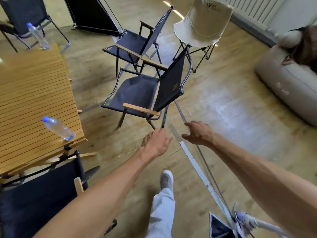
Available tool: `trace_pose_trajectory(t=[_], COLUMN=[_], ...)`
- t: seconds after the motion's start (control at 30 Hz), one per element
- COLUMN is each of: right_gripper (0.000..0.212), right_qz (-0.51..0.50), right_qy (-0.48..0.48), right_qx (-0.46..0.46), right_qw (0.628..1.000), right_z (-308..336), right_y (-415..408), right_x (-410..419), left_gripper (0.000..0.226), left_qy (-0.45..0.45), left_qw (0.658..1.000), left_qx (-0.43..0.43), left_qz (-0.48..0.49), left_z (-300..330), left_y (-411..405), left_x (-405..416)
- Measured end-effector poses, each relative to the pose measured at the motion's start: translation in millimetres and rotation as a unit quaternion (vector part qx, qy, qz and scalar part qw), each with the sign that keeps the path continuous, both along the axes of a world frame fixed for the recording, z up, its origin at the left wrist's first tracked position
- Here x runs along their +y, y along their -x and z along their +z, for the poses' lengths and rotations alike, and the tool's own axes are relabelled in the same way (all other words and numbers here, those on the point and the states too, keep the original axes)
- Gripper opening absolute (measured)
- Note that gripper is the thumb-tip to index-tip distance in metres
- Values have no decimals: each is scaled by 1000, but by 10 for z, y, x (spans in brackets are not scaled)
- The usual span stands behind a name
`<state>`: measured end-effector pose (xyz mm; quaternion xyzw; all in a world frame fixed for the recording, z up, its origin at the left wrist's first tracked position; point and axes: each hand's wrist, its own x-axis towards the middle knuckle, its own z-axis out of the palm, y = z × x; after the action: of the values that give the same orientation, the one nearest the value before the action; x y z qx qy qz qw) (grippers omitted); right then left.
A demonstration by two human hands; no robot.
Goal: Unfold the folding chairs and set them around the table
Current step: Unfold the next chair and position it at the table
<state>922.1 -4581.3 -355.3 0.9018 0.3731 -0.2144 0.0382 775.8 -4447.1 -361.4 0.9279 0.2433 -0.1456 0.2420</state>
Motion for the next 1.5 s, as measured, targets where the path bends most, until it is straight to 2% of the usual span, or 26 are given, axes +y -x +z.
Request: trace_pose_trajectory(t=[0.23, 0.4, 0.57, 0.73, 0.9, 1.1, 1.2, 1.33, 1.5], right_gripper=[58, 58, 55, 56, 50, 51, 47, 46, 41], right_qz=[57, 57, 102, 217, 340, 413, 401, 366, 458], right_qy=[-36, 6, 17, 14, 48, 146, 186, 296, 363], right_qx=[-45, -29, -40, -60, -79, -40, -29, -58, -113], right_qw=[997, 998, 994, 974, 936, 898, 897, 880, 804], right_z=[-160, -383, -310, -216, -381, -704, -852, -1019, -1137], right_y=[-1894, -2857, -4017, -5209, -6012, -6214, -6243, -6196, -6043], right_x=[793, 1049, 1603, 2421, 2997, 3404, 3630, 3831, 4241], left_gripper=[46, 46, 48, 50, 56, 60, 63, 64, 54], left_qy=[3, 26, 30, 39, 64, 113, 132, 165, 221], left_qw=[999, 996, 987, 968, 939, 893, 870, 829, 747], left_qx=[-15, 22, 68, 87, 107, 158, 213, 285, 355], left_qz=[41, 77, 146, 234, 319, 406, 425, 453, 517], left_z=[-263, -338, -351, -485, -766, -965, -1112, -1296, -1440], left_y=[-1952, -2802, -3543, -4446, -5219, -5271, -5041, -4648, -4193], left_x=[480, 714, 1040, 1307, 1481, 1592, 1743, 1749, 1446])
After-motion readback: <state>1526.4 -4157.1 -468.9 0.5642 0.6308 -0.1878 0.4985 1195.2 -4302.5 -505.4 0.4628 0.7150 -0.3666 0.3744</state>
